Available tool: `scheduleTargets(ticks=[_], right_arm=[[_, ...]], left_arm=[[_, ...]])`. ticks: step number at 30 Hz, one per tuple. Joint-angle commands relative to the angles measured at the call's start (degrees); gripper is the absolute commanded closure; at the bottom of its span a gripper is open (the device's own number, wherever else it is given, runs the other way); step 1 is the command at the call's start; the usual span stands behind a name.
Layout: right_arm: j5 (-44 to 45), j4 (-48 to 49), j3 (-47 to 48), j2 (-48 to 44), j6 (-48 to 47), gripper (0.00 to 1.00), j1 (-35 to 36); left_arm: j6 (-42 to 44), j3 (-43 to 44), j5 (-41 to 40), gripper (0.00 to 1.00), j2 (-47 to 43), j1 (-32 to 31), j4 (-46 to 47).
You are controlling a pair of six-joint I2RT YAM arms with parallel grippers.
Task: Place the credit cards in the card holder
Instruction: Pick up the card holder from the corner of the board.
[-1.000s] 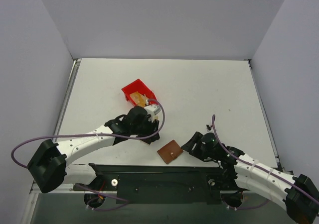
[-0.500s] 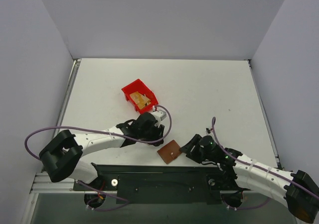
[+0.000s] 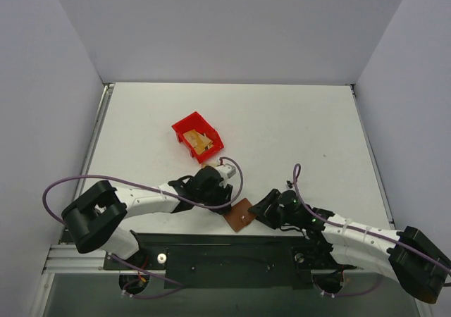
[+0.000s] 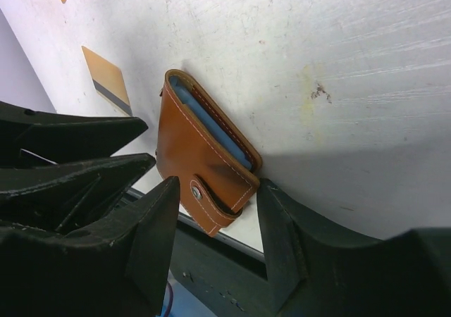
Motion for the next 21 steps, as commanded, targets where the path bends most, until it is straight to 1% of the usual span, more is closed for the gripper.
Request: scheduleTargets(ticks=[1,6,11,21], right_arm=[[0.7,-0.6,-1.7,2.1,-0.3,0.57,0.4],[2.2,-0.6,-1.8,1.5,-1.7,0.62,0.3],[4.0,-1.2,-1.2,1.4,-3.8,0.70,0.1],[4.0,2.1,-0.9,3.5,-6.0,0.75,-0.3]], left_arm=[[-1.8,-0.9,2.2,0.51,-0.2,-0.8,3.8],[-4.0,-3.2,3.7,0.52,-1.0,-1.8,5.8],[-5.9,-4.0,4.7,0.52,-1.3,-3.4,7.1],[-7.2,-2.9,7.5,0.52,-2.0,-4.5,8.1]])
